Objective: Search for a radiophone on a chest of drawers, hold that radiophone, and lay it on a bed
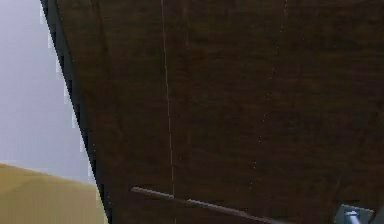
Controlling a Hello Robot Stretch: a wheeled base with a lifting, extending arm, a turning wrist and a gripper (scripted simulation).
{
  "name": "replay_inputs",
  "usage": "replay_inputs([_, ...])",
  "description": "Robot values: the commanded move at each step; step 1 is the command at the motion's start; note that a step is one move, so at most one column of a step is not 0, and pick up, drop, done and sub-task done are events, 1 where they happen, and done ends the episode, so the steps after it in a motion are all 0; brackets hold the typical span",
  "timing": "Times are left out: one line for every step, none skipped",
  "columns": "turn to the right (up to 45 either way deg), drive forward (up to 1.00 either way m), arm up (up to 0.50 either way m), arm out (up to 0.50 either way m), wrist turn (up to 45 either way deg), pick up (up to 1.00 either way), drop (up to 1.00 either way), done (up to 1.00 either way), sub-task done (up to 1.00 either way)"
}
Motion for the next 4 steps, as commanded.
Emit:
replay_inputs([-45.0, 0.0, 0.0, 0.0, 0.0, 0.0, 0.0, 0.0, 0.0])
replay_inputs([-24.0, 0.0, 0.0, 0.0, 0.0, 0.0, 0.0, 0.0, 0.0])
replay_inputs([0.0, 0.3, 0.0, 0.0, 0.0, 0.0, 0.0, 0.0, 0.0])
replay_inputs([-21.0, 0.0, 0.0, 0.0, 0.0, 0.0, 0.0, 0.0, 0.0])
